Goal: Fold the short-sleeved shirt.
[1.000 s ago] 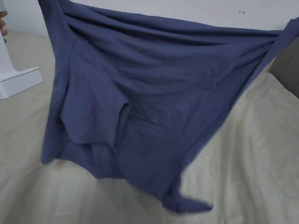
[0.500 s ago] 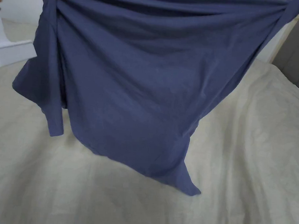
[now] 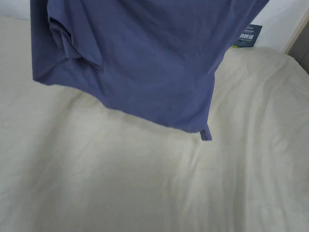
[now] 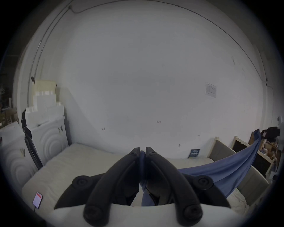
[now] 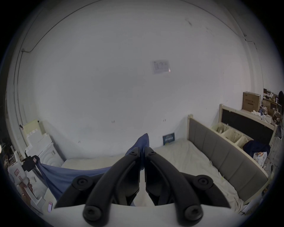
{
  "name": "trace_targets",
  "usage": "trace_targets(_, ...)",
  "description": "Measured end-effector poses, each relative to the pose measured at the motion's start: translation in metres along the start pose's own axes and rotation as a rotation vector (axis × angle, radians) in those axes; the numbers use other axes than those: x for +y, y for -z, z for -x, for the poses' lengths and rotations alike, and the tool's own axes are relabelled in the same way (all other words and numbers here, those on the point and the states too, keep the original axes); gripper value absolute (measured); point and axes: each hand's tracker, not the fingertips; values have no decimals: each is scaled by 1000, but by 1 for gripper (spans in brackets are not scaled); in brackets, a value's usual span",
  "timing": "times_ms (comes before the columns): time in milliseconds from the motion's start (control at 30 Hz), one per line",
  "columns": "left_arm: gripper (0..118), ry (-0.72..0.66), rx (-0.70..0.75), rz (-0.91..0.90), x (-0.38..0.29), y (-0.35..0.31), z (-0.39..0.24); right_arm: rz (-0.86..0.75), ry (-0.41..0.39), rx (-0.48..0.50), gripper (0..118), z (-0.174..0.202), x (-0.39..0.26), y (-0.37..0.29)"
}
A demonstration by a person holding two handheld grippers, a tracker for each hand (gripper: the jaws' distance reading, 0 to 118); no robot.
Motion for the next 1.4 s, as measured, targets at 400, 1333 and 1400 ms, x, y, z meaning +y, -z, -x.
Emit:
trace_targets(400,6,-29,39,-20,-19,76,-6,-28,84,-6,9,5,3,65)
trace_targets(1333,6,29,-161,560,-404,-163,48,562,369,-40,8,-173,-461,-118)
trace_targets(1400,6,25,-155,596,-426,-184,47,594,436,-53,8,-185,-486,-136)
